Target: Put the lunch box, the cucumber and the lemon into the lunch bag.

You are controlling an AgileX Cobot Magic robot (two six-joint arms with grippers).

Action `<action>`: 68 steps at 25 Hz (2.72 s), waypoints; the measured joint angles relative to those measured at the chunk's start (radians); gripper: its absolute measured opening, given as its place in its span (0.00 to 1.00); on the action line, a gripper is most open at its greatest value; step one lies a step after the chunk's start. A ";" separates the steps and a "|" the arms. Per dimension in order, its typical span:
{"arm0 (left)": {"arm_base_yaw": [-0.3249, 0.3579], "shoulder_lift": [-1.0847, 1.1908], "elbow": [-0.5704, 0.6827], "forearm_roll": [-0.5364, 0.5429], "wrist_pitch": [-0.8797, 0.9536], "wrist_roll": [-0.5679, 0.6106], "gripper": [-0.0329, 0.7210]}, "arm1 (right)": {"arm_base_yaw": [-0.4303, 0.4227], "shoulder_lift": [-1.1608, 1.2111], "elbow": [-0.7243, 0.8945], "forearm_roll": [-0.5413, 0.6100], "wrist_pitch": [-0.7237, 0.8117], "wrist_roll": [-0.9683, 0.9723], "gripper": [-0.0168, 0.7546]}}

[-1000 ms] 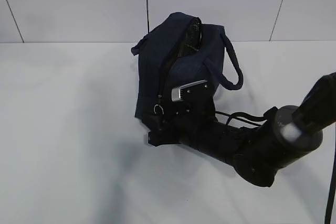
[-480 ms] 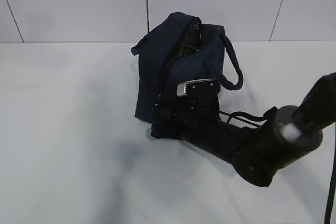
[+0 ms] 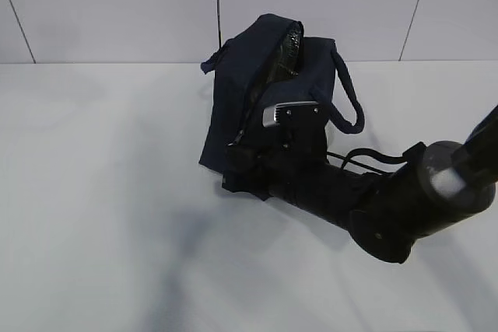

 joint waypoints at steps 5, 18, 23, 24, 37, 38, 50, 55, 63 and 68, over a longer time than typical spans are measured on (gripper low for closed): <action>0.000 0.000 0.030 0.006 0.002 0.002 0.36 | 0.000 -0.067 0.000 -0.037 0.057 0.013 0.02; 0.000 -0.002 0.032 0.006 0.002 0.002 0.36 | 0.000 -0.193 0.002 -0.142 0.210 0.091 0.02; 0.000 -0.002 0.032 0.007 0.002 0.004 0.36 | 0.000 -0.259 0.004 -0.158 0.253 0.092 0.02; 0.000 -0.002 0.032 0.007 0.002 0.006 0.36 | 0.000 -0.271 0.004 -0.158 0.257 0.092 0.02; 0.000 -0.004 0.221 0.008 -0.002 0.192 0.36 | 0.000 -0.349 -0.003 -0.158 0.331 0.061 0.02; 0.000 -0.004 0.251 0.008 -0.011 0.220 0.36 | 0.000 -0.356 -0.003 -0.160 0.338 0.057 0.02; -0.081 0.047 0.547 -0.041 -0.441 0.521 0.42 | 0.000 -0.413 -0.003 -0.166 0.382 0.043 0.02; -0.144 0.135 0.560 -0.049 -0.597 0.548 0.49 | 0.000 -0.432 -0.003 -0.134 0.390 0.043 0.02; -0.228 0.263 0.560 -0.074 -0.753 0.637 0.51 | 0.000 -0.439 -0.003 -0.085 0.396 0.042 0.02; -0.287 0.287 0.560 -0.132 -0.860 0.717 0.51 | 0.000 -0.443 -0.007 -0.050 0.390 0.040 0.02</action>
